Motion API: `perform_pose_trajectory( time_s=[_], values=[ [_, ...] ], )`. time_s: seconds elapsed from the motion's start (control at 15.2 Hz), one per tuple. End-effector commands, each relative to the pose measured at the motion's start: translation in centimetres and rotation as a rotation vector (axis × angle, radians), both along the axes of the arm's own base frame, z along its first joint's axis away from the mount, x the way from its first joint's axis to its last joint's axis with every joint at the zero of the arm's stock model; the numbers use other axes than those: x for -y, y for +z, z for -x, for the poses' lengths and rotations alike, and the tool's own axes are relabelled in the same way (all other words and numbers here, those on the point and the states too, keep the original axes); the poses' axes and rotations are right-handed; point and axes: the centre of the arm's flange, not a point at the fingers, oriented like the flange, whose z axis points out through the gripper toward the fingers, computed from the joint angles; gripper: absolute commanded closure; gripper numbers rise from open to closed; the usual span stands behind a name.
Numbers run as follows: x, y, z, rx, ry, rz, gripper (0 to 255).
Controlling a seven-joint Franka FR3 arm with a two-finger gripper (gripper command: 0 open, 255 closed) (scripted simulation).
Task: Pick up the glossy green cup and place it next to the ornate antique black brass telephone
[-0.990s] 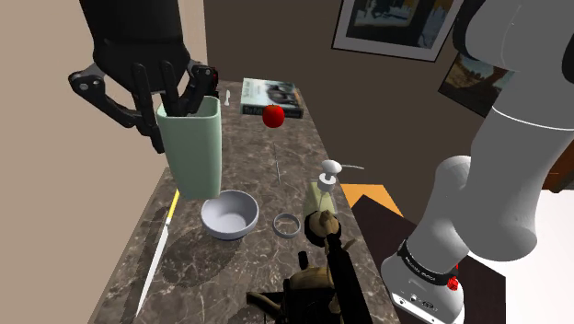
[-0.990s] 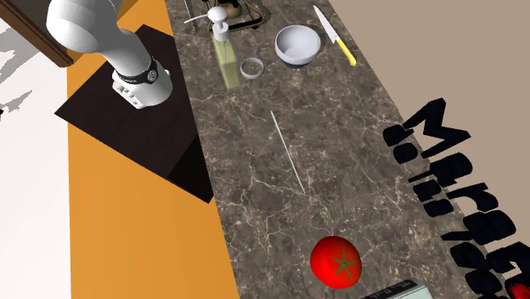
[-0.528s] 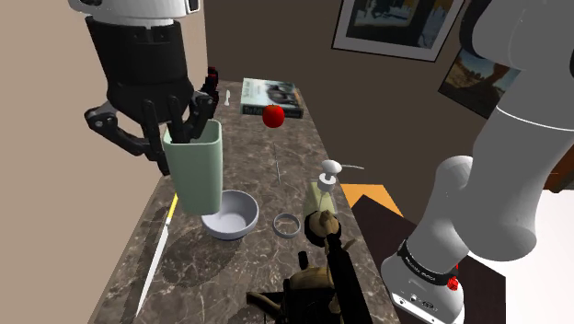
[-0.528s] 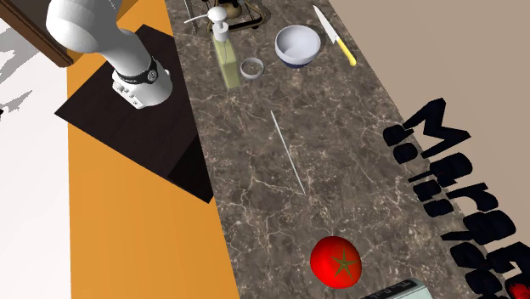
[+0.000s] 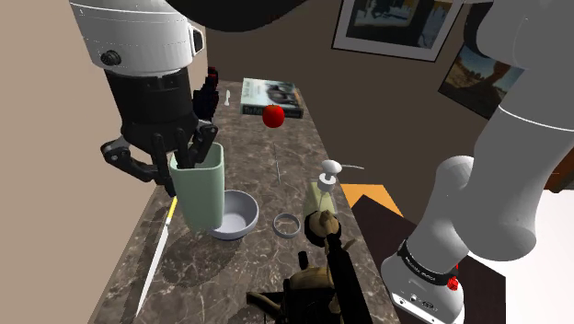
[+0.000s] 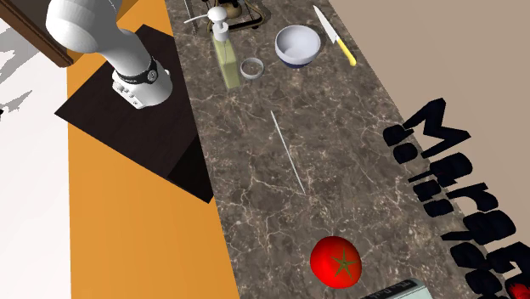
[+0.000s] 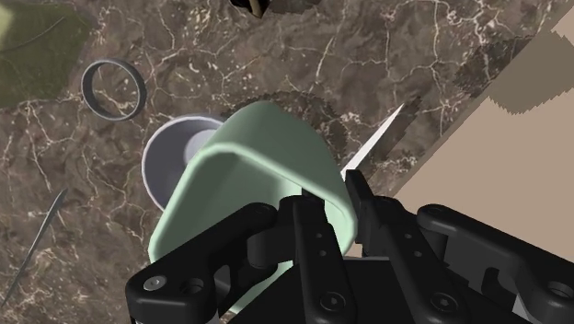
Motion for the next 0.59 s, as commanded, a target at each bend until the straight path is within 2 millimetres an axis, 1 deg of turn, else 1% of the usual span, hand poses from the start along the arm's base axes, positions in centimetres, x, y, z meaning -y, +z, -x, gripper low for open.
perform_pose_trajectory(
  time_s=[0.0,0.53],
  values=[
    [-0.1,-1.2,0.1,0.001,0.0,0.0,255],
    [-0.1,-5.4,0.1,0.001,0.0,0.0,255]
  ],
)
